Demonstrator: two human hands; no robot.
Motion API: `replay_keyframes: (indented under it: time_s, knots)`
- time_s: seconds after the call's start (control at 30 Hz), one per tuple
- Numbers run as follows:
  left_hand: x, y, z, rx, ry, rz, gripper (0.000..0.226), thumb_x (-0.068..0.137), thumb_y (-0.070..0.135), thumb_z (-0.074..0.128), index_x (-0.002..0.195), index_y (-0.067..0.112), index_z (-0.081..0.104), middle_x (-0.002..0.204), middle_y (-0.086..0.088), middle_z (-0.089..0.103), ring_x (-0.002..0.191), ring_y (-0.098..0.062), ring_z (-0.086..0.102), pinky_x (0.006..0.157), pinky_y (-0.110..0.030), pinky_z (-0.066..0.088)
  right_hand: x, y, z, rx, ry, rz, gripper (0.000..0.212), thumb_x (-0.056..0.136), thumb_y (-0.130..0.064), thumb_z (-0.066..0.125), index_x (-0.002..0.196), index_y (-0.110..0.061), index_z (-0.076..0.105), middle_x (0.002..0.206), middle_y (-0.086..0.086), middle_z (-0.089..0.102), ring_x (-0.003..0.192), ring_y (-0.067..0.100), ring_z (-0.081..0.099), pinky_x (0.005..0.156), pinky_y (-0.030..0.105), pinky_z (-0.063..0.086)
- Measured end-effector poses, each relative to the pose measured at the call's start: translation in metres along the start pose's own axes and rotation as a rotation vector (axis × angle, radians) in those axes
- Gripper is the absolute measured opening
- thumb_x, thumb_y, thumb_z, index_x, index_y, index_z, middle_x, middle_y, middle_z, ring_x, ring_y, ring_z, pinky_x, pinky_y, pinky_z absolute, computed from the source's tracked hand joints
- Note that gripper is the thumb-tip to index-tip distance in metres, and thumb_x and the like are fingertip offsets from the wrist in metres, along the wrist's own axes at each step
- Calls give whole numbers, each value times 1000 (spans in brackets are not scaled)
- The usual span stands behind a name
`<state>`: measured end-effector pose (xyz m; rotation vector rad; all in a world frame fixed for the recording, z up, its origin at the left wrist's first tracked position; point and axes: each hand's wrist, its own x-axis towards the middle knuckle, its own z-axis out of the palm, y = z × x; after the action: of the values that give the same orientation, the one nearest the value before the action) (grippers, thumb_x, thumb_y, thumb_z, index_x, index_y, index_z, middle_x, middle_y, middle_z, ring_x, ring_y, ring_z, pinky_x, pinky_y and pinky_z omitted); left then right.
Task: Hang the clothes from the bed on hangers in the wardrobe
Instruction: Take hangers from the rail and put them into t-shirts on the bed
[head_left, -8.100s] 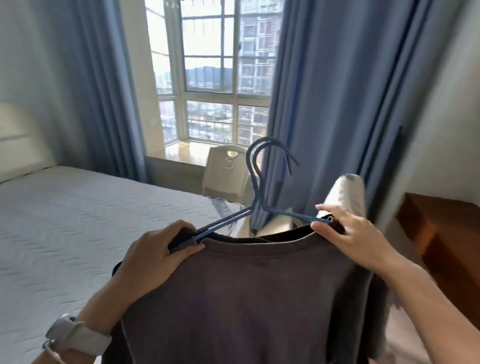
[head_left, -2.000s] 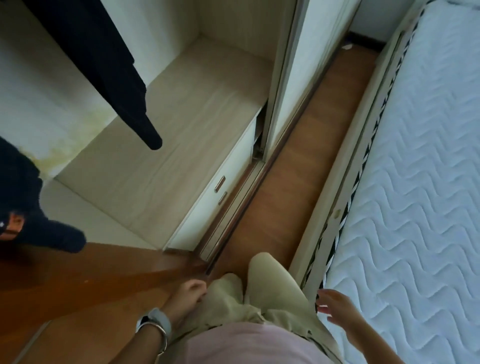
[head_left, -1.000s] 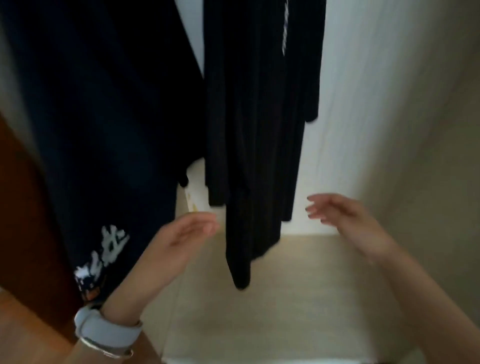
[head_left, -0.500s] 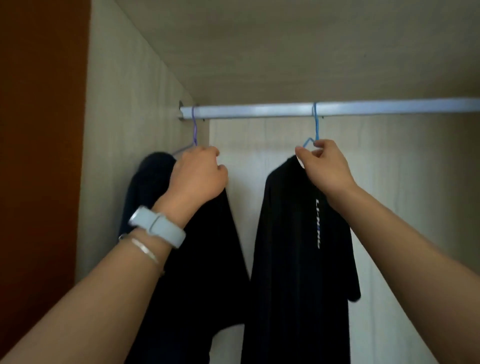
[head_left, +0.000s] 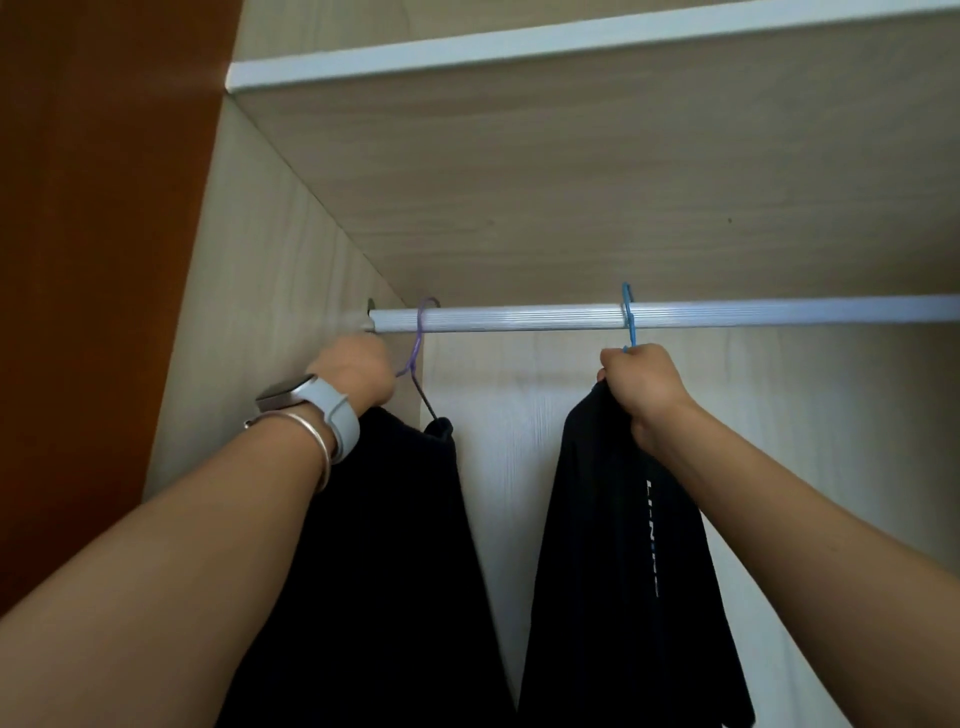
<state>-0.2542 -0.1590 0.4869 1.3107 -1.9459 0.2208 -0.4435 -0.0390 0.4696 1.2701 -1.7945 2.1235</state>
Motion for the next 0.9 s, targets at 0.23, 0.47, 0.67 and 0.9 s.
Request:
replay_keyframes:
  time_s: [0.23, 0.47, 0.67, 0.9]
  knots:
    - [8, 4, -24, -130, 117, 34, 35, 89, 10, 47, 120, -7, 51, 126, -26, 54, 116, -40, 52, 92, -39, 44, -16, -16, 22, 211, -78, -70, 12, 90, -11, 39, 79, -11, 45, 64, 6, 40, 61, 20, 38, 56, 28, 32]
    - [-32, 3, -18, -533, -41, 5, 25, 85, 7, 54, 106, -5, 60, 103, -19, 67, 95, -35, 65, 74, -36, 51, -67, -20, 66, 305, -301, -97, 17, 94, -26, 45, 94, -10, 53, 79, -5, 58, 65, 8, 49, 73, 27, 44]
    - [-97, -19, -20, -691, -234, -51, 28, 84, 27, 61, 61, 12, 56, 54, 1, 51, 43, -9, 38, 35, -11, 33, -121, 0, 78, 60, -388, -251, 35, 97, -31, 37, 109, -4, 55, 96, 10, 60, 89, 18, 52, 72, 22, 41]
    - [-178, -48, -37, -631, -259, -117, 48, 73, 51, 66, 74, 4, 71, 69, -5, 62, 69, -12, 51, 61, -17, 36, -184, 14, 63, 100, -493, -406, 34, 99, -19, 35, 100, 5, 59, 108, 14, 61, 97, 17, 56, 77, 13, 38]
